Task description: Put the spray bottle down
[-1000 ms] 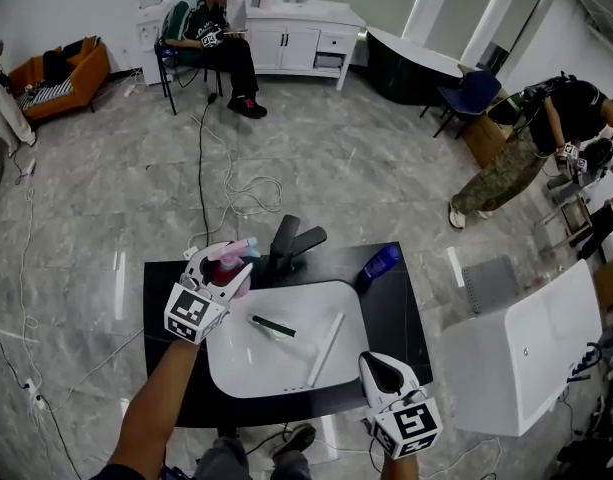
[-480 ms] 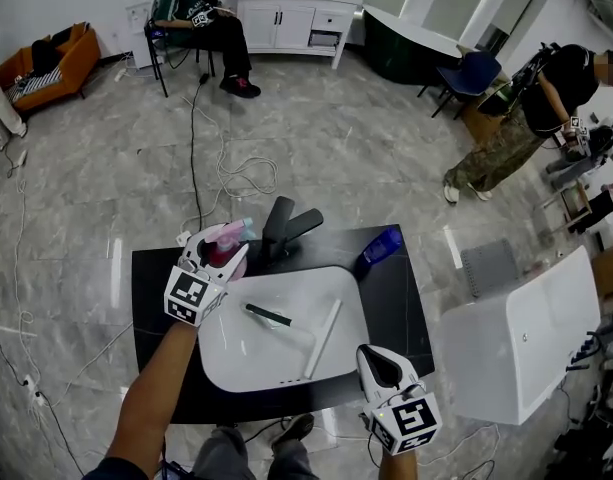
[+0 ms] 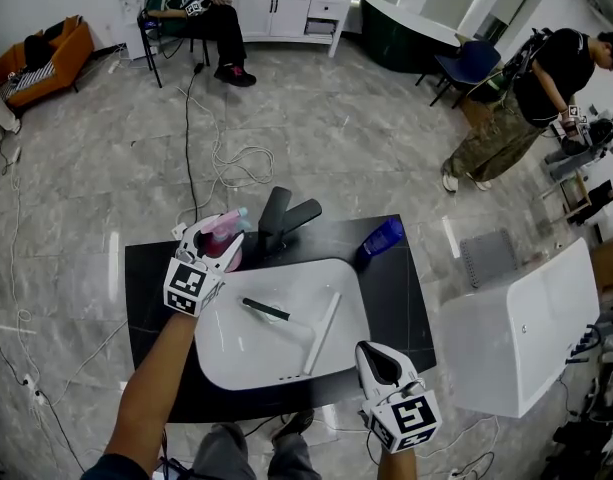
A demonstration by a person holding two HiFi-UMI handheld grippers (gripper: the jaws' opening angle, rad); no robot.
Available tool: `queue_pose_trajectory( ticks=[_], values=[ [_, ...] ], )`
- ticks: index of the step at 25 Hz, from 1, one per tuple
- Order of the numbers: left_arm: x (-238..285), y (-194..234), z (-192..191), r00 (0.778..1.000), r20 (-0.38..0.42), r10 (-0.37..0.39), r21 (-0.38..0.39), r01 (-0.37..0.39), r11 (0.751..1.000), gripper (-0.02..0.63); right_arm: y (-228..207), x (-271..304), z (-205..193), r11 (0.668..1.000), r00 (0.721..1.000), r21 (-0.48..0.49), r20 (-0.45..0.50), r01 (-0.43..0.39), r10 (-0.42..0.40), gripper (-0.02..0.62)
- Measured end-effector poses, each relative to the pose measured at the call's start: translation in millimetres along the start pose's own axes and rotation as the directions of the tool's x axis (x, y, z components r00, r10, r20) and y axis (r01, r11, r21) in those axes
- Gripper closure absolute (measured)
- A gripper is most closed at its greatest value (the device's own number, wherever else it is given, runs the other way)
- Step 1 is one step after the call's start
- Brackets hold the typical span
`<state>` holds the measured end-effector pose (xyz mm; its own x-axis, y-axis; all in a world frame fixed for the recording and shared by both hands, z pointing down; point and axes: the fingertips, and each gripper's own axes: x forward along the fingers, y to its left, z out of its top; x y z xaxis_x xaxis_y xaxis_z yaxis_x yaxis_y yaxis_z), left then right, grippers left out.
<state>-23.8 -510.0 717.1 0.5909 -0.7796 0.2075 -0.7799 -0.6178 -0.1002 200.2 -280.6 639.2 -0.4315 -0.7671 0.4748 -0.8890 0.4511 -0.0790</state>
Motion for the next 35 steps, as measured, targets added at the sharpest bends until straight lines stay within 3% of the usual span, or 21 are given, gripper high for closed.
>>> queue_pose_trajectory(
  ticks=[16,25,35],
  values=[
    [8.8,13.5,-19.4,1.000,0.013,0.011,-0.003,-0.011,1.000,0.396,4.3,6.9,5.1,1.000,0.999,-0.006,-0.027,0.025,-0.025,0.584],
    [1.7,7.1,-21.4,0.998,-0.030,-0.052,0.009,0.052,0.999,0.388,10.2,5.5,11.2,1.000,1.000,-0.004,-0.005,0.001,-0.001,0.584],
    [-20.6,-1.3,-4.7,0.987,-0.051,-0.153,0.000,0.153,0.988,0.288,18.5,-5.1,27.2,1.000,1.000,-0.004,0.015,-0.002,0.002,0.584]
  ],
)
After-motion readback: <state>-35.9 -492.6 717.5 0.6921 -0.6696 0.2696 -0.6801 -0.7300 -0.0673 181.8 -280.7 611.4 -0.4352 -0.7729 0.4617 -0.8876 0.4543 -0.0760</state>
